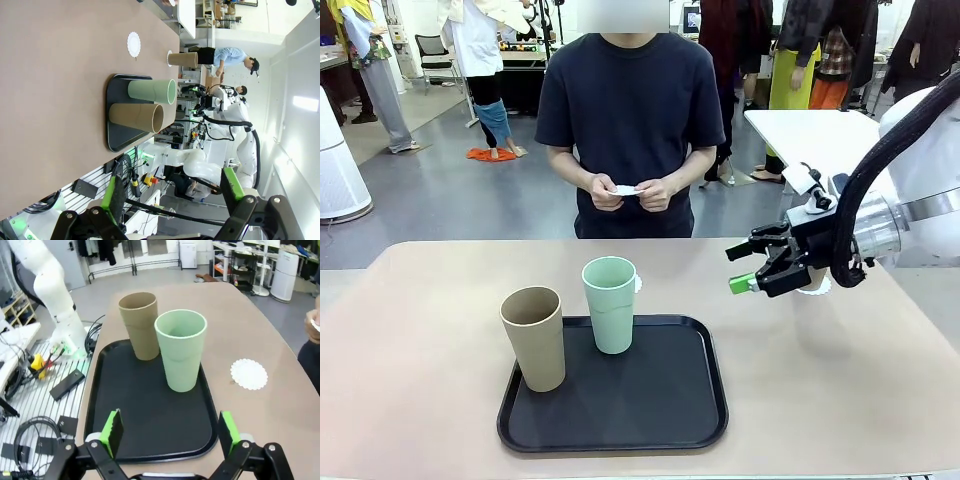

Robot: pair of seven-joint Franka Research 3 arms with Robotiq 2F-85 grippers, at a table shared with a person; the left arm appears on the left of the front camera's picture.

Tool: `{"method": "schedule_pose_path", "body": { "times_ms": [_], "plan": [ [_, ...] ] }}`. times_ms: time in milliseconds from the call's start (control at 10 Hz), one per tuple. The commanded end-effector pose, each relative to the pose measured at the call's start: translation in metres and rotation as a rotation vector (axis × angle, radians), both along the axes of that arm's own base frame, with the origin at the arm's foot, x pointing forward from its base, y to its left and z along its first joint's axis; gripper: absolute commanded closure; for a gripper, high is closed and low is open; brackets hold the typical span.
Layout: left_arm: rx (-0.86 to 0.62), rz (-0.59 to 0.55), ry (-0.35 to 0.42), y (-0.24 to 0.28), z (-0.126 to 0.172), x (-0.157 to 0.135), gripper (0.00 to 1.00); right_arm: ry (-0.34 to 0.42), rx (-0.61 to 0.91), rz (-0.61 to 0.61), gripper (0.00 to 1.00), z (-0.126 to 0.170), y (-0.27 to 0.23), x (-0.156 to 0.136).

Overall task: Place coasters on the table and set cups on them.
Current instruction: Take one Reusable plastic cup from the Flat Tray and place it on a coaster set by the human.

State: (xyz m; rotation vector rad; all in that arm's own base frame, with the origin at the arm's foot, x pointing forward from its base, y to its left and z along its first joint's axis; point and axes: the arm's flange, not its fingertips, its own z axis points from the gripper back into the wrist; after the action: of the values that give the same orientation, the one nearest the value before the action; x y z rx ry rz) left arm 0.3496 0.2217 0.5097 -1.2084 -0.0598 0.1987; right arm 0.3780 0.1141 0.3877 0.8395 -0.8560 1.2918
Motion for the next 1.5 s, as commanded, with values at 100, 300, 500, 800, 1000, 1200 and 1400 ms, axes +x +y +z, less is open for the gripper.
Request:
{"method": "schedule_pose_path", "body": {
  "times_ms": [100,300,500,800,1000,1200,1400],
  "plan": [
    [-0.004,0.015,-0.014,0.0,0.001,0.0,0.0,-0.058,-0.042,0.084,0.0,-0.051,0.032,0.0],
    [-0.004,0.015,-0.014,0.0,0.001,0.0,0.0,-0.03,-0.039,0.081,0.0,-0.072,0.045,0.005],
    [-0.004,0.015,-0.014,0.0,0.001,0.0,0.0,-0.038,0.016,0.081,0.0,-0.083,0.059,0.012],
    [-0.004,0.015,-0.014,0.0,0.001,0.0,0.0,-0.062,0.046,0.083,0.0,-0.083,0.075,0.013],
    [-0.004,0.015,-0.014,0.0,0.001,0.0,0.0,-0.028,0.037,0.091,0.0,-0.075,0.067,0.015],
    [-0.004,0.015,-0.014,0.0,0.001,0.0,0.0,-0.028,0.037,0.091,0.0,-0.075,0.067,0.015],
    [-0.004,0.015,-0.014,0.0,0.001,0.0,0.0,-0.028,0.037,0.091,0.0,-0.075,0.067,0.015]
  ]
}}
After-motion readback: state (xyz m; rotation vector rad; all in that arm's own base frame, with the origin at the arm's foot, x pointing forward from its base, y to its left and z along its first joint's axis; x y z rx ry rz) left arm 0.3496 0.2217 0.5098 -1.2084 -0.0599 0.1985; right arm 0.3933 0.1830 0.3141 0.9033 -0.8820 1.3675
